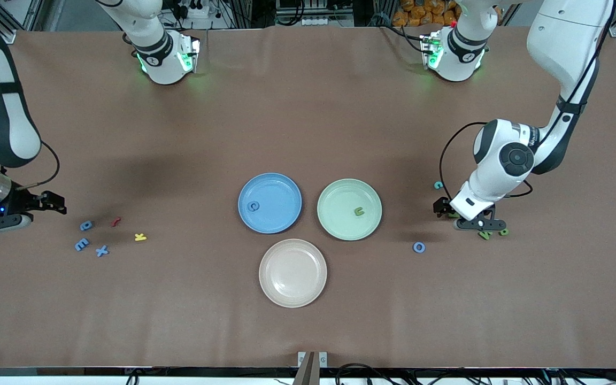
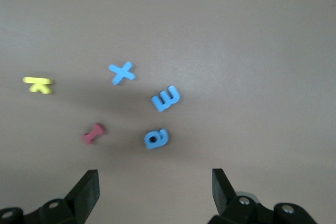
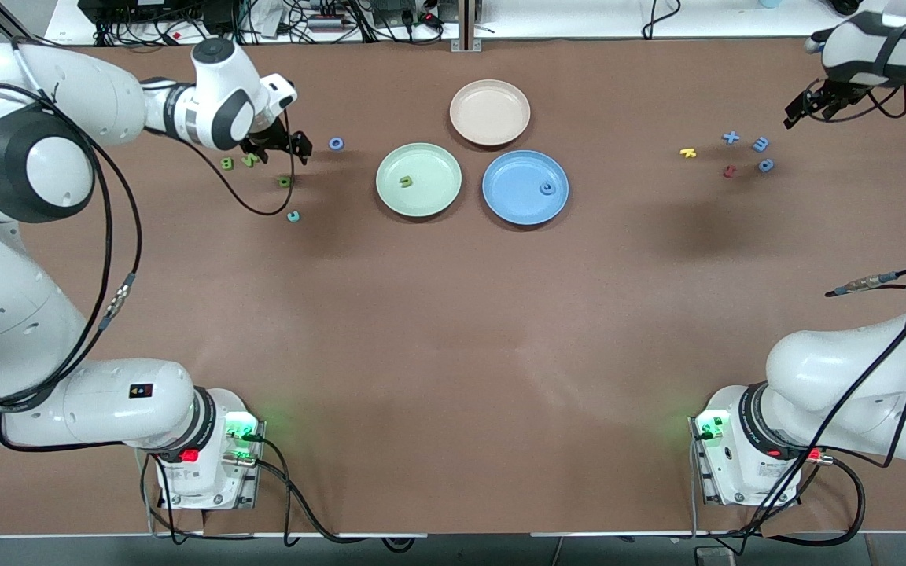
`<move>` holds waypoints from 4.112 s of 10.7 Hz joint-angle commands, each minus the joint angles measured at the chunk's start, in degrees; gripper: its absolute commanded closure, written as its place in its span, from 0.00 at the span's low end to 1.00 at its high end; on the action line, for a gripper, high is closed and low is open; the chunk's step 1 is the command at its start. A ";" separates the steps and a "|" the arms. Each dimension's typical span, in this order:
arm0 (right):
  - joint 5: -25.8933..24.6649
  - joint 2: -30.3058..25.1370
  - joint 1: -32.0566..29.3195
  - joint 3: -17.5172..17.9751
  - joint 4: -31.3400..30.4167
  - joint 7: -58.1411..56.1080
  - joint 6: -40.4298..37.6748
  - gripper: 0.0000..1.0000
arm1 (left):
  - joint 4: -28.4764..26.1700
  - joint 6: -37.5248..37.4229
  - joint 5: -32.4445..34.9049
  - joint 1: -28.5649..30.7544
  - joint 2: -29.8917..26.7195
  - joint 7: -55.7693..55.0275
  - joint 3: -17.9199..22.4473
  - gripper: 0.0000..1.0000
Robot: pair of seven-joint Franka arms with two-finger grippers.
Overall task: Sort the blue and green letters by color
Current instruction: 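Grasp the green P with the left gripper while the right gripper grasps the blue a, then drop the green P on the green plate while the right gripper drops a on blue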
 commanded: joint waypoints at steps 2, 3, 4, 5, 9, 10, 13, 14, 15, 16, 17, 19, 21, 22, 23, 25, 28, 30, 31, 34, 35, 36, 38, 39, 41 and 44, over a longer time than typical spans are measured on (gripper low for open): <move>-0.28 7.87 0.62 -1.62 -1.84 -2.82 11.34 0.13 | -4.25 5.50 1.63 3.40 -0.24 2.56 -1.01 0.00; -0.37 9.54 1.58 -1.88 -1.75 -2.91 11.97 0.17 | -4.60 7.26 1.63 3.49 0.72 2.56 -0.92 0.00; -0.28 10.43 1.76 -2.23 -1.75 -2.91 13.02 0.19 | -5.04 8.76 1.54 3.49 1.34 2.56 -0.92 0.00; -0.28 11.22 1.85 -2.32 -1.75 -2.91 13.37 0.21 | -5.74 9.82 1.63 3.49 1.43 2.56 -0.92 0.00; -0.37 13.34 1.94 -3.55 -1.84 -3.00 15.66 0.25 | -6.71 12.63 3.56 4.28 2.57 2.56 -0.92 0.00; -0.28 13.95 2.03 -3.64 -1.84 -3.00 16.27 0.28 | -6.98 13.16 3.65 4.37 2.75 2.56 -0.84 0.00; 0.34 14.39 2.64 -4.34 -1.84 -2.73 16.46 0.68 | -7.50 14.30 4.35 4.72 2.93 2.47 -0.84 0.06; 0.42 14.22 2.82 -4.43 -1.93 -2.30 16.19 0.94 | -7.68 14.31 4.44 4.73 2.93 2.47 -0.84 0.27; 0.42 13.26 3.17 -4.43 -1.93 -2.12 15.32 1.00 | -7.86 14.31 4.44 4.73 2.84 2.47 -0.84 0.43; 0.42 11.77 4.39 -4.52 -1.93 -0.46 13.22 1.00 | -8.03 14.40 4.44 4.64 2.75 2.47 -0.84 0.55; 0.42 9.67 5.79 -4.78 -1.93 3.12 9.81 1.00 | -8.03 14.48 5.40 4.64 2.84 2.47 -0.84 0.63; 0.42 5.54 9.13 -4.52 -1.84 11.03 2.51 1.00 | -8.12 14.84 6.81 4.72 2.93 2.38 -0.75 0.77; 0.60 4.64 14.13 -3.99 -1.75 23.48 -0.15 1.00 | -8.04 15.19 7.08 4.72 3.01 2.29 -0.75 0.77; 0.60 4.73 18.07 -3.99 -1.75 31.12 -0.59 1.00 | -7.95 14.67 7.08 4.64 2.49 1.86 -0.75 0.77; 0.60 4.90 22.55 -3.99 -1.58 39.28 -1.03 1.00 | -7.51 13.53 7.08 4.20 1.01 0.90 -0.75 0.77; 0.69 5.69 30.90 -3.90 -0.35 54.50 -1.12 1.00 | -3.93 4.95 6.29 0.27 -2.07 -7.07 -0.92 0.77; 1.56 6.65 41.29 -3.90 1.32 69.99 -1.12 1.00 | 2.40 -2.11 2.80 -8.69 -1.82 -19.82 -1.01 0.77; 3.66 8.76 46.56 -3.90 3.33 78.79 -0.51 1.00 | 7.67 -7.20 -2.74 -14.50 -0.60 -24.14 -0.57 0.77; 4.11 10.07 48.68 -3.90 4.65 82.66 -0.42 1.00 | 10.31 -8.88 -3.81 -16.70 0.54 -27.47 -0.40 0.77; 4.12 13.42 53.96 -3.90 8.43 92.43 -0.24 0.99 | 16.29 -9.33 -4.17 -22.07 5.28 -38.37 0.04 0.77; 4.03 13.86 54.84 -3.90 8.62 93.67 -0.24 0.80 | 18.31 -9.25 -4.17 -22.60 7.21 -40.84 0.13 0.77; 4.03 13.87 54.94 -3.90 8.62 93.86 -0.24 0.33 | 20.25 -9.25 -4.26 -22.87 8.80 -42.69 0.04 0.77; 3.85 13.08 53.45 -3.73 8.53 92.72 -0.77 0.00 | 20.97 -9.25 -5.14 -23.40 9.69 -43.50 0.13 0.00; 3.59 12.29 51.01 -2.34 8.53 92.54 -0.77 0.00 | 20.80 -9.25 -5.14 -23.05 9.52 -43.32 0.13 0.00; 3.32 8.96 43.90 0.48 7.92 89.32 -2.52 0.00 | 20.36 -9.42 -5.31 -21.48 8.64 -43.67 0.13 0.00; 2.89 5.17 26.61 7.15 7.92 67.68 -10.34 0.00 | 20.18 -16.43 -5.23 -14.81 6.36 -43.59 0.04 0.00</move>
